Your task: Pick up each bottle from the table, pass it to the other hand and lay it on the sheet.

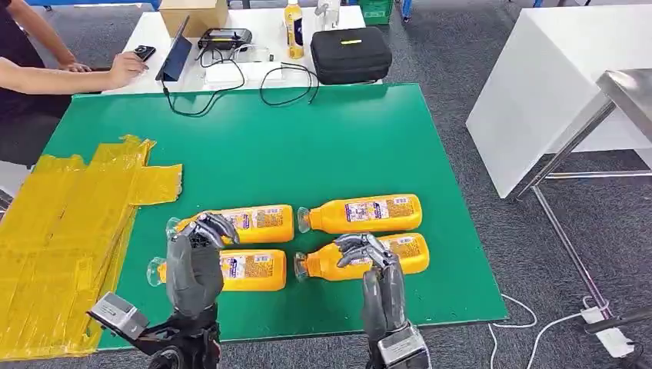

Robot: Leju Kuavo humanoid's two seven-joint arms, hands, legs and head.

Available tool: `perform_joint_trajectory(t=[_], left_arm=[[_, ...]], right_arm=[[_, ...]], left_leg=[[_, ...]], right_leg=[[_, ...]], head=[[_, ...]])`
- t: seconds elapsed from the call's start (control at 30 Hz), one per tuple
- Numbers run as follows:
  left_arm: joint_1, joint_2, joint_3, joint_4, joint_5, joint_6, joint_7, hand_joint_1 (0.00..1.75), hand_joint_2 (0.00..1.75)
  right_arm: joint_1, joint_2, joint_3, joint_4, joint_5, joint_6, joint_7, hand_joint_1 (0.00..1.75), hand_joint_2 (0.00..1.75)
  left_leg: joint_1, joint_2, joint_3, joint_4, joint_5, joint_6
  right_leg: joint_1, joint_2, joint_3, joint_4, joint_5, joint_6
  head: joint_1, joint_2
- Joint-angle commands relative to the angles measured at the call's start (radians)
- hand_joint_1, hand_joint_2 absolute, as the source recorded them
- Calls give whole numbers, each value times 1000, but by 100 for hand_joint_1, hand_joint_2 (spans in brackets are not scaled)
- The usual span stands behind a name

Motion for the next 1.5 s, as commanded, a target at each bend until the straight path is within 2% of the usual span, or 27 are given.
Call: perform_joint_trajectory(t=[0.03,0.1,0.13,0.2,0.33,0.47,0.53,0.67,0.7,0.8,1.0,1.13,1.5], left_arm=[[13,-5,38,42,11,-1,0,0,0],[17,-2,41,37,13,-5,0,0,0],[23,-7,55,26,22,-10,0,0,0],[34,-12,78,11,28,-21,0,0,0],[33,-13,105,12,34,-57,0,0,0],[34,-14,106,13,34,-59,0,0,0],[29,-17,112,25,30,-63,0,0,0],[29,-17,129,33,41,-83,0,0,0],[28,-21,133,37,39,-94,0,0,0],[32,-29,143,29,42,-104,0,0,0],[33,-31,148,29,44,-106,0,0,0],[44,-30,175,24,47,-127,0,0,0],[49,-39,210,28,47,-166,0,0,0]], right_arm=[[8,-15,-39,60,93,-23,58,0,175],[2,-20,-40,73,136,-37,90,0,175],[-5,-38,-22,89,284,-97,157,0,175],[-14,-67,-8,117,436,-171,236,0,175],[-41,-141,-20,156,573,-190,328,0,175],[-43,-147,-22,159,588,-191,337,0,175],[-50,-169,-34,159,650,-200,383,0,175],[-70,-214,-54,168,674,-159,418,0,175],[-70,-226,-67,171,738,-173,461,0,175],[-69,-240,-95,175,782,-188,496,0,175],[-68,-241,-97,173,784,-188,499,0,175],[-85,-281,-108,220,807,-111,530,0,175],[-117,-362,-153,299,820,-15,556,0,175]], left_leg=[[0,1,3,-2,0,-1],[1,0,4,-2,0,-1],[0,0,2,-1,0,-1],[1,2,5,-3,0,-1],[1,1,6,-4,0,-2],[1,1,4,-3,0,-1],[1,1,5,-3,0,-2],[1,1,5,-3,0,-2],[1,1,6,-4,0,-2],[0,1,5,-3,0,-1],[0,1,4,-2,0,-1],[0,1,4,-2,0,-1],[0,0,5,-2,0,-1]], right_leg=[[1,0,3,-2,0,-1],[1,-1,4,-2,0,-1],[0,0,2,-1,0,0],[1,1,5,-3,0,-1],[1,0,7,-5,1,-1],[1,0,5,-3,0,-1],[1,0,6,-3,0,-1],[1,-1,6,-4,0,-1],[1,-1,7,-5,1,-1],[1,0,6,-4,0,-1],[0,0,4,-2,0,-1],[0,0,4,-2,0,-1],[0,-1,6,-3,0,-1]], head=[[0,0],[0,0],[0,0],[0,0],[0,0],[0,0],[0,0],[0,0],[0,0],[0,0],[0,0],[0,0],[0,0]])
